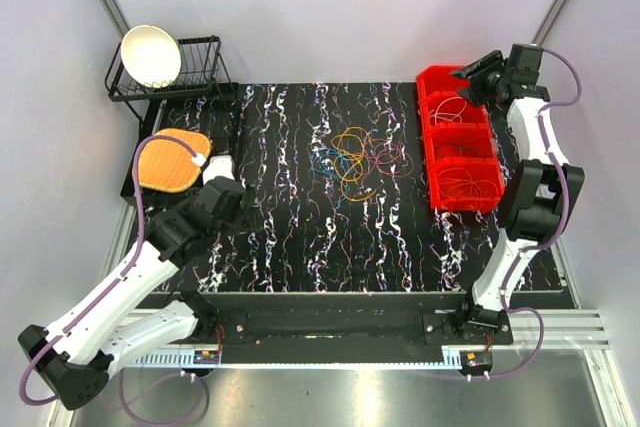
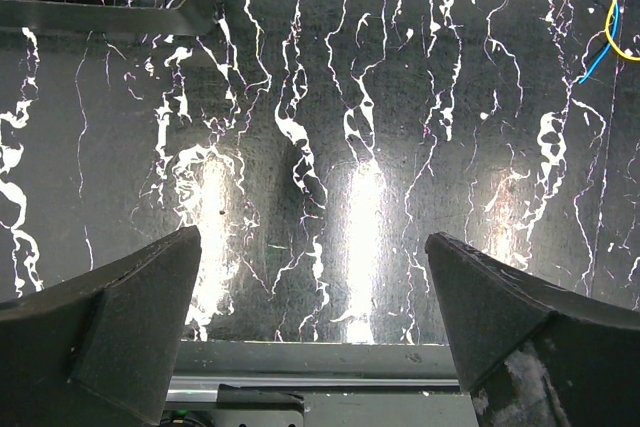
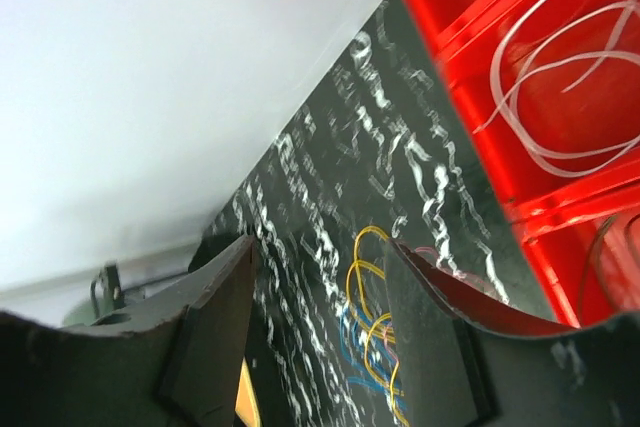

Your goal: Untangle the cables

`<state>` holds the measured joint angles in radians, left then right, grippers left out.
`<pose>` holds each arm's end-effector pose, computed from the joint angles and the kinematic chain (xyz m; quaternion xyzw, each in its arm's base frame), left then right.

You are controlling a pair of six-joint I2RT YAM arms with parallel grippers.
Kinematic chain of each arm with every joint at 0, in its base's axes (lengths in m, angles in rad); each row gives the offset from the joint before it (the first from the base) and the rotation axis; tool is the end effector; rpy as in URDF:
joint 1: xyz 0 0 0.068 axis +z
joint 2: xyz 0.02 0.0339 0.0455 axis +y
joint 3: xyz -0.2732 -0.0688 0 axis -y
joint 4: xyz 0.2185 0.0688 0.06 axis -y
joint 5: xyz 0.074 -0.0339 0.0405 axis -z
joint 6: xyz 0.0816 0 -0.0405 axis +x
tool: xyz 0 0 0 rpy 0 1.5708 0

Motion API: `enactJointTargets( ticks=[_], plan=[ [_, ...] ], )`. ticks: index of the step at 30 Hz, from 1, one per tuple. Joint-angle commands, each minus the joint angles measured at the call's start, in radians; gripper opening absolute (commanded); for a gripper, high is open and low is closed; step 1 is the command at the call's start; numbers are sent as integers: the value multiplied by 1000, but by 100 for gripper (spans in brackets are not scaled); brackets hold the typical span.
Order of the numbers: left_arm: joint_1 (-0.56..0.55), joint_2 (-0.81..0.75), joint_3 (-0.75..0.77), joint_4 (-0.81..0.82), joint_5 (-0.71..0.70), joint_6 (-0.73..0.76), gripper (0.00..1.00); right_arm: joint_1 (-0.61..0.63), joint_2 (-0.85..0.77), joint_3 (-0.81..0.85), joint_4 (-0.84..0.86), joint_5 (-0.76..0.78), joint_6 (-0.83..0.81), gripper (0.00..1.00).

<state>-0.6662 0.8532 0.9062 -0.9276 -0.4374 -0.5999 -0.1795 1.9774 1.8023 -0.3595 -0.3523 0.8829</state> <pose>0.1395 -0.0657 0.2773 -0.0436 0.9196 -0.0326 0.3891 0.4805 -0.0586 0.3087 0.3585 0.7814 0.3109 0.4053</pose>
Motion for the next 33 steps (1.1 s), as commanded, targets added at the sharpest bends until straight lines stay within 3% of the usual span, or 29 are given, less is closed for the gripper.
enactJointTargets(
  ticks=[1, 11, 21, 26, 33],
  plan=[
    [4, -14, -7, 33, 11, -11, 99, 37, -94, -66, 42, -148, -73, 59],
    [4, 72, -62, 186, 143, -46, 99, 202, -242, -267, 36, -131, -211, 59],
    [-3, 299, 9, 398, 247, -49, 97, 270, -331, -440, -24, -108, -309, 59],
    [-24, 437, 129, 412, 285, -51, 93, 268, -362, -474, -56, -8, -366, 59],
    [-56, 432, 188, 282, 230, -55, 89, 270, -298, -431, -111, 21, -386, 60]
  ],
)
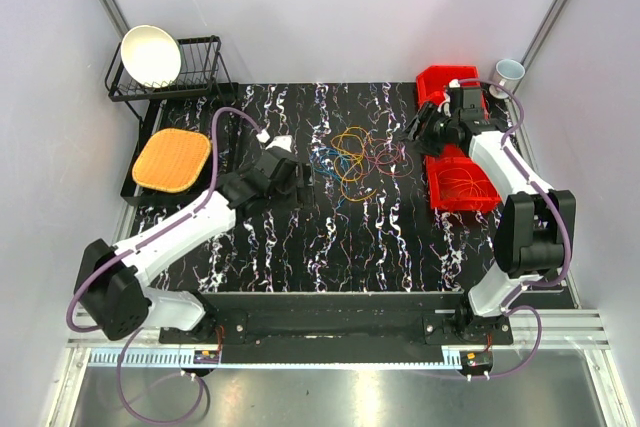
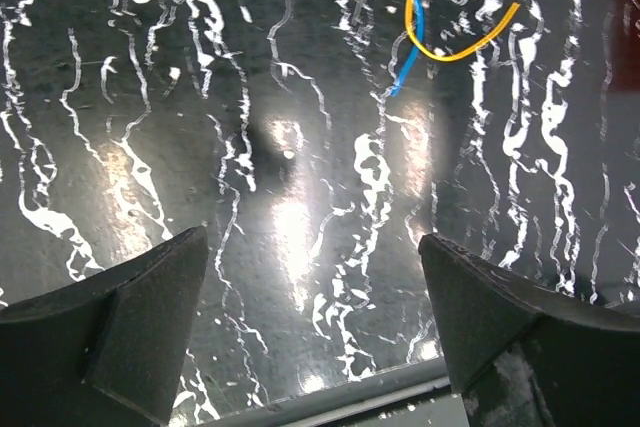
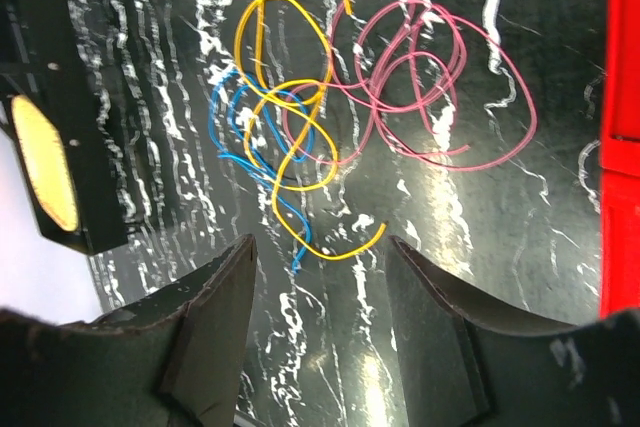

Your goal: Untangle the cables

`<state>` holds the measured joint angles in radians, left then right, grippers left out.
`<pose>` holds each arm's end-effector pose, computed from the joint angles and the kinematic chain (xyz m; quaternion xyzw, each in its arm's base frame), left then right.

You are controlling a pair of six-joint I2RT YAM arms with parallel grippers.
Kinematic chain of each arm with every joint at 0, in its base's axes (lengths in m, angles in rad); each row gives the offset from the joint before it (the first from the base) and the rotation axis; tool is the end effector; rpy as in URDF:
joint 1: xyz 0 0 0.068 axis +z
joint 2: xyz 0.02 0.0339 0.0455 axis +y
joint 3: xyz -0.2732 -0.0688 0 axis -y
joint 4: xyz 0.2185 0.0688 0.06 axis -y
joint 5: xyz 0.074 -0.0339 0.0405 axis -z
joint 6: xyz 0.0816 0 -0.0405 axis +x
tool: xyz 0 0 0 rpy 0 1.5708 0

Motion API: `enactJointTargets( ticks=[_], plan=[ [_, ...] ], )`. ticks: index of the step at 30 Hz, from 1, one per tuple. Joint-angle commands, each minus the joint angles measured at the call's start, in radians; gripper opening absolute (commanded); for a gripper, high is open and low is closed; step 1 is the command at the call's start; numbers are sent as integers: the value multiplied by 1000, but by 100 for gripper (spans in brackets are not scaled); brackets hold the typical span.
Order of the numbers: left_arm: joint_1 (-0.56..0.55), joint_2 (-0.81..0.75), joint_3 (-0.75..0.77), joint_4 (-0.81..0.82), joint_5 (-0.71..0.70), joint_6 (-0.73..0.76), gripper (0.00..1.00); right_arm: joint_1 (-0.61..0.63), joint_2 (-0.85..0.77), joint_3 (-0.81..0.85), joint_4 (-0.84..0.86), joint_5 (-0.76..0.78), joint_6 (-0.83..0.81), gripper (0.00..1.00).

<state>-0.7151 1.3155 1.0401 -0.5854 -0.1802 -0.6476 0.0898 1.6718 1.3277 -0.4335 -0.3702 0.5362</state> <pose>0.2196 -0.1713 0.2592 0.0003 0.9344 -0.1525 0.3220 0.3762 0.0635 0.2628 0.1314 0.8999 0.2784 0.3090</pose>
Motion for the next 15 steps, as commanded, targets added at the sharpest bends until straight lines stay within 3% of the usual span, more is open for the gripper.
enactJointTargets(
  ticks=[1, 10, 15],
  plan=[
    [-7, -54, 54, -118, -62, -4, 89, 1, 29, 50, -48, 46, -44, 60],
    [-9, -195, 32, -425, -224, 68, 90, 1, 141, 119, -129, 151, -70, 65],
    [-9, -289, -18, -456, -272, 71, 91, 2, 206, 195, -180, 218, -102, 66]
  ],
)
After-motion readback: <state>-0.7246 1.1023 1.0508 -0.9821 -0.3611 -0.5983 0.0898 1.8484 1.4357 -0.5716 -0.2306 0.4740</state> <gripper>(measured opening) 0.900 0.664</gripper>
